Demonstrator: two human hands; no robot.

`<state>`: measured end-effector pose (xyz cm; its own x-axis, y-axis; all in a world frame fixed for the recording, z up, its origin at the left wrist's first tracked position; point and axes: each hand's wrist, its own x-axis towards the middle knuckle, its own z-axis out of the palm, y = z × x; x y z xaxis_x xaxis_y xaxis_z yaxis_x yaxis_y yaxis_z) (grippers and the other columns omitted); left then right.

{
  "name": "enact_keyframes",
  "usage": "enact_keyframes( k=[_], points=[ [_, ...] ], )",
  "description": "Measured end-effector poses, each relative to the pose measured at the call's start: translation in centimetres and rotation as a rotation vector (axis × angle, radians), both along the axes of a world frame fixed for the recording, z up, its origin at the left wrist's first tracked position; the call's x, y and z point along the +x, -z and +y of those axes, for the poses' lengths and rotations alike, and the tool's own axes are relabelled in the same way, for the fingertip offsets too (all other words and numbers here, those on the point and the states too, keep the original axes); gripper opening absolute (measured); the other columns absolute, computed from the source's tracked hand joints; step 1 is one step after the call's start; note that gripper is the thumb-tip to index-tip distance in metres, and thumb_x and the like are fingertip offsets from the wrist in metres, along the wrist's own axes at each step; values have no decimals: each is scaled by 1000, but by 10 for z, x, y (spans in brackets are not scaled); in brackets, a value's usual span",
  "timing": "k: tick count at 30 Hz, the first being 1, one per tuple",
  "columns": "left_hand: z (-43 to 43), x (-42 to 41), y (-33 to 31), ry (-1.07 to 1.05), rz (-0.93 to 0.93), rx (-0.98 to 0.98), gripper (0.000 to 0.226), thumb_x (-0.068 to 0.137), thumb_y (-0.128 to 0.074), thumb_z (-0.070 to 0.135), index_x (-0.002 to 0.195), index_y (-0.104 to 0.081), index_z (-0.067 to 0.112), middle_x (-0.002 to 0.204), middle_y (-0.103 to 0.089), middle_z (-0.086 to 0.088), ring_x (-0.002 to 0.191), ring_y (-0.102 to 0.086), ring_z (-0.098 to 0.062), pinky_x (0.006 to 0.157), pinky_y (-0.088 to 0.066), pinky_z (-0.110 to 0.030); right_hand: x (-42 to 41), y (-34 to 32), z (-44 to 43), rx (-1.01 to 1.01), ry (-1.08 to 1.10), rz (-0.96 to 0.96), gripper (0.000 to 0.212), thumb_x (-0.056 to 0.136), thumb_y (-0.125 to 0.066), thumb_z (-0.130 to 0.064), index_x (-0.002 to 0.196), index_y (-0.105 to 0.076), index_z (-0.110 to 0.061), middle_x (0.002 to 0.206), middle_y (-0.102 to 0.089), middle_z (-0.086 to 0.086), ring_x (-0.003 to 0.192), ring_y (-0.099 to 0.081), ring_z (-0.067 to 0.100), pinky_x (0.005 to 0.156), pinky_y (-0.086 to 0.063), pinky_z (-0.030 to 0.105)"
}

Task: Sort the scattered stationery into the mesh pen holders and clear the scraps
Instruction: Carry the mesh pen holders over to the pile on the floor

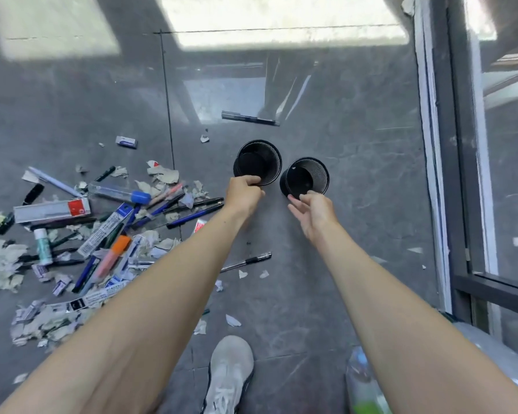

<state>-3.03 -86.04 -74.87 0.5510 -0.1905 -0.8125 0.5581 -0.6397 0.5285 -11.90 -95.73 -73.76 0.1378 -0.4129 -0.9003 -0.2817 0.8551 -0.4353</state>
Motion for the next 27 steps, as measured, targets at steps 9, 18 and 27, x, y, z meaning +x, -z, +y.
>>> enact_keyframes(
  k=[9, 18, 27],
  points=[
    [16, 5, -10, -155, 91, -77, 46, 86, -50, -8, 129, -50, 8, 115, -58, -10, 105, -58, -21, 92, -46, -29, 10, -11, 15, 8, -222, -75, 63, 92, -39, 5, 147, -30, -25, 138, -41, 5, 125, -51, 23, 102, -41, 39],
    [56, 40, -138, -175, 122, -87, 65, 83, -50, -11, 139, -37, 19, 118, -47, -13, 101, -53, -25, 95, -49, -39, 1, -134, 31, -41, -267, 70, 62, 93, -42, 1, 147, -25, -23, 135, -48, 9, 121, -54, 27, 102, -43, 42],
    [109, 91, -319, -136, 72, -222, 46, 88, -52, -5, 128, -48, 16, 126, -54, -12, 112, -56, -23, 84, -46, -32, 81, -310, 72, -171, -404, -33, 40, 95, -44, -7, 135, -44, -10, 93, -57, 6, 104, -59, 28, 93, -45, 38]
  ],
)
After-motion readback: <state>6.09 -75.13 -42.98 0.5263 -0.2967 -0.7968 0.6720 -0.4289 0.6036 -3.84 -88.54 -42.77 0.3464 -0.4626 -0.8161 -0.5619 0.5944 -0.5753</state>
